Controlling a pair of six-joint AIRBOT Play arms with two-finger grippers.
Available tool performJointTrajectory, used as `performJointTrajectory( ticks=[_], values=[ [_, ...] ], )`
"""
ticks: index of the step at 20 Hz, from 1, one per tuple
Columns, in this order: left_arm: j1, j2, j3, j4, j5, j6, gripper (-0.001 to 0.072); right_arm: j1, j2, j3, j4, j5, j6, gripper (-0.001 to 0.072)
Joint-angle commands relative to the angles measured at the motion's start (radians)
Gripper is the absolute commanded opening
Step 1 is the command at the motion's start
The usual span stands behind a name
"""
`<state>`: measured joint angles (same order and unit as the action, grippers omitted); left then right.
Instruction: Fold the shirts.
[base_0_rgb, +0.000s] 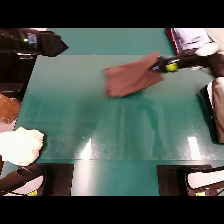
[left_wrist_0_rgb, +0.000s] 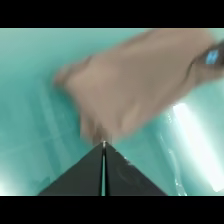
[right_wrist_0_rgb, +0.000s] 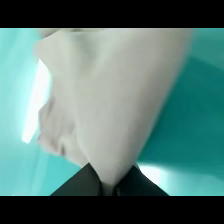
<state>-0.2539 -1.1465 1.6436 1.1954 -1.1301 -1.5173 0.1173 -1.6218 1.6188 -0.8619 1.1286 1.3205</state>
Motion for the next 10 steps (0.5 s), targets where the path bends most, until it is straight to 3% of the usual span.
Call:
performJointTrajectory(
  ticks=[1, 5, 10],
  values=[
    [-0.093, 0.0, 0.0, 0.0, 0.087, -0.005, 0.0022, -0.29, 0.115, 0.002, -0.081, 0.022, 0.001, 0.0019],
    [-0.126, 0.0, 0.0, -0.003, 0.166, -0.005, 0.0022, -0.567, 0.139, 0.002, -0.074, 0.015, 0.0, 0.0019],
    [-0.126, -0.012, -0.002, -0.004, 0.169, -0.021, 0.0023, -0.744, 0.126, 0.002, -0.022, -0.06, 0.0, 0.0019]
  ],
)
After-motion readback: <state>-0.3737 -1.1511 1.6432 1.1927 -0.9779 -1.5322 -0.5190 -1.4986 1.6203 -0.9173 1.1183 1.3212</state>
